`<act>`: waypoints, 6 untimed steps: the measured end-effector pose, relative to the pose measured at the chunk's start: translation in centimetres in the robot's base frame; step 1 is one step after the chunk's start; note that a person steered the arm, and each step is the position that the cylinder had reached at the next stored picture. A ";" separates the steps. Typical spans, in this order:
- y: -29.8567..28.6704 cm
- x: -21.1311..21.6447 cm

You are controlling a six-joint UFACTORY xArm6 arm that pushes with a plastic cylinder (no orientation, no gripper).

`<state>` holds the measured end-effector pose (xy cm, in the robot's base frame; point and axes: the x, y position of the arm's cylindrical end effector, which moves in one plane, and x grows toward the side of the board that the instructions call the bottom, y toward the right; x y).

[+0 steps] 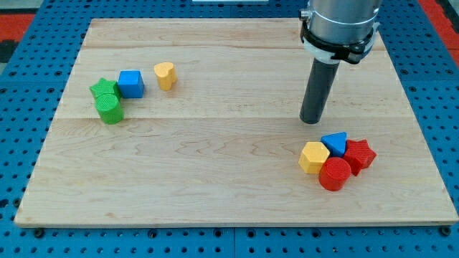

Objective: Move the red circle and the yellow hexagon slightly upwards

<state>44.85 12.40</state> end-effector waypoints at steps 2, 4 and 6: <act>0.1 0.0; 0.4 -0.1; 0.4 -0.5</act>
<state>44.38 12.83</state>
